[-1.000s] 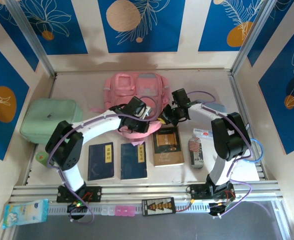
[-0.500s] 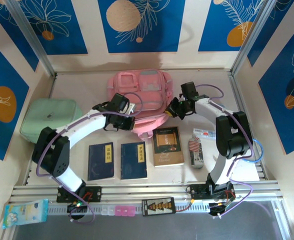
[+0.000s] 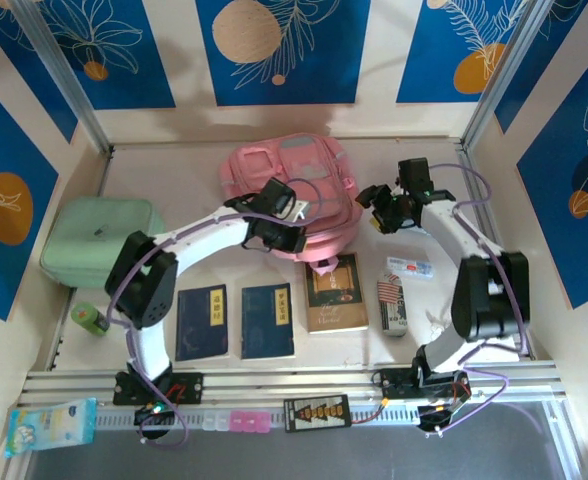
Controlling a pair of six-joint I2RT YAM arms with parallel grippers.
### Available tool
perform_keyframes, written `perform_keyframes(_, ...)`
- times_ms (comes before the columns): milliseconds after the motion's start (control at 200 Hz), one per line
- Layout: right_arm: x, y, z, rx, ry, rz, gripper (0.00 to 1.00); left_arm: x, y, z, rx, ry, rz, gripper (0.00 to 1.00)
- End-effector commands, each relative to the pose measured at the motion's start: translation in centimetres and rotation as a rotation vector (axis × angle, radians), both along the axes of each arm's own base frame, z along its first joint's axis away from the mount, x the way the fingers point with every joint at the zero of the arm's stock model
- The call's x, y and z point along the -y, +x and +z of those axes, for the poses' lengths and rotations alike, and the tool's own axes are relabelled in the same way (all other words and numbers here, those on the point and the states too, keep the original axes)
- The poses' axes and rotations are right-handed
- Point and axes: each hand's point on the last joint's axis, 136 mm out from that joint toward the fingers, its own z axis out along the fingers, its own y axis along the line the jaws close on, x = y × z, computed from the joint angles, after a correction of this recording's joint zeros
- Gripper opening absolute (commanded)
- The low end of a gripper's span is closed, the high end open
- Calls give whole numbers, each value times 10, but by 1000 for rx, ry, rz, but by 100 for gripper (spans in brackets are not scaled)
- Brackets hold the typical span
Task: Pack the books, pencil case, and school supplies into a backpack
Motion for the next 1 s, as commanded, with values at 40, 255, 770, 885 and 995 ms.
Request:
perform_keyframes(40,-14,-49,-11,-111,26,-56,70,39,7,14,-1,-93,-36,0)
perform_keyframes(255,-46,-71,-21,-169,114,-37,78,50,9,10,-26,-114,-41,0)
perform_keyframes(770,-92,-29,-51,-240,138,15,84,42,0,-6,-55,-75,-38,0)
perform_keyframes(885,-89,-28,-61,-273,96,16,71,36,-5,-7,-57,-53,-53,0)
perform_keyframes(995,-77,-33,-72,-285,39,-13,58,25,-12,-10,-60,-24,-67,0)
